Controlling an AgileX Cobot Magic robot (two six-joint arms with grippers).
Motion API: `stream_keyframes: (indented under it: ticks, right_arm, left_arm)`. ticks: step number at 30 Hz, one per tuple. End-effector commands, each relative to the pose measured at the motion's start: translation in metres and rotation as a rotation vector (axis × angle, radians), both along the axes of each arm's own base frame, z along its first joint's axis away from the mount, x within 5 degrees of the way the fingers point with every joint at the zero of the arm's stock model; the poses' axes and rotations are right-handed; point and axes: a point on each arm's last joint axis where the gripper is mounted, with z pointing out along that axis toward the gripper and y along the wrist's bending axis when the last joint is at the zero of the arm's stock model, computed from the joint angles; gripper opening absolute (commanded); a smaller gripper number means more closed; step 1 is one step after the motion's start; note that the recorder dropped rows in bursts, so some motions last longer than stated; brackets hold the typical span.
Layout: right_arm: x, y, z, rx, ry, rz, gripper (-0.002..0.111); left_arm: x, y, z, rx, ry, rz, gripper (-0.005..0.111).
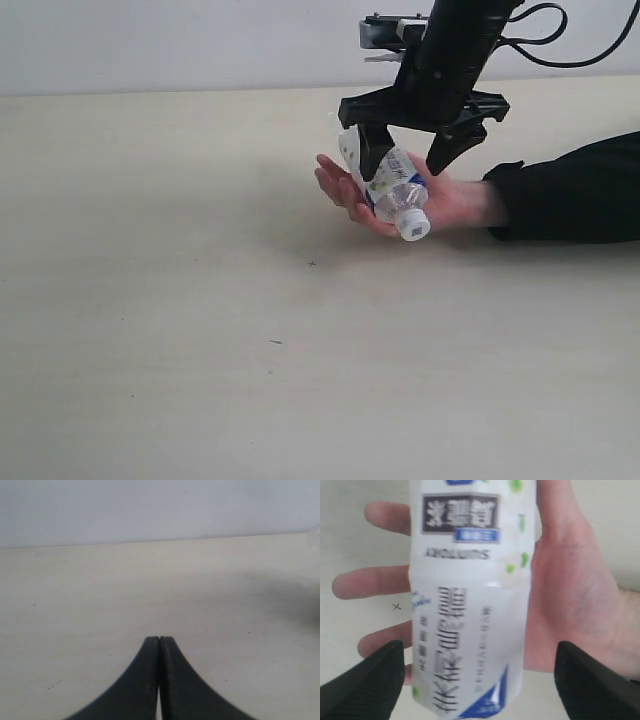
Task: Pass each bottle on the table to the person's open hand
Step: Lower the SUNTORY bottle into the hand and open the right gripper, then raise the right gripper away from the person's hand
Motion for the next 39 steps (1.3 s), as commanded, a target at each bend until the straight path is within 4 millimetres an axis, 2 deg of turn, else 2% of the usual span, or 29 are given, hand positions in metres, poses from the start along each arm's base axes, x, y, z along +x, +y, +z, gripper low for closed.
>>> stream_keyframes:
  ticks: [1, 9, 12, 15, 17, 21, 25, 28, 33, 37, 39]
  right_arm:
    - [0.001, 0.0, 0.002, 0.003, -0.034, 0.003, 0.084]
    - [0.003, 0.0, 0.005, 0.012, -0.069, 0.015, 0.085]
    - [0.001, 0.0, 0.019, 0.02, -0.092, 0.025, 0.085]
    - [-0.006, -0.003, 0.041, 0.037, -0.134, 0.046, 0.082]
    - [-0.014, -0.005, 0.061, 0.053, -0.164, 0.065, 0.075]
    - [-0.039, -0.015, 0.096, 0.067, -0.206, 0.079, 0.038]
    - [-0.085, -0.03, 0.117, 0.072, -0.234, 0.104, 0.002]
    - [-0.133, -0.051, 0.131, 0.065, -0.29, 0.11, 0.0]
    - [-0.219, -0.089, 0.138, 0.113, -0.428, 0.095, 0.0]
    - [-0.288, -0.121, 0.135, 0.16, -0.6, 0.073, 0.0]
    - [-0.313, -0.134, 0.126, 0.166, -0.661, 0.052, 0.0]
  left_arm:
    - [0.0, 0.0, 0.0, 0.0, -0.009, 0.003, 0.002]
    - [0.0, 0.0, 0.0, 0.0, -0.009, 0.003, 0.002]
    - [0.0, 0.0, 0.0, 0.0, -0.009, 0.003, 0.002]
    - [0.0, 0.0, 0.0, 0.0, -0.009, 0.003, 0.002]
    - [0.0, 0.0, 0.0, 0.0, -0.009, 0.003, 0.002]
    - [0.0, 0.0, 0.0, 0.0, -0.009, 0.003, 0.002]
    - [0.0, 0.0, 0.0, 0.0, -0.009, 0.003, 0.002]
    - [0.0, 0.0, 0.0, 0.0, -0.009, 0.003, 0.002]
    - [0.0, 0.0, 0.0, 0.0, -0.009, 0.003, 0.002]
    - [0.0, 0.0, 0.0, 0.0, -0.009, 0.003, 0.002]
    - [0.0, 0.0, 0.0, 0.0, -0.009, 0.003, 0.002]
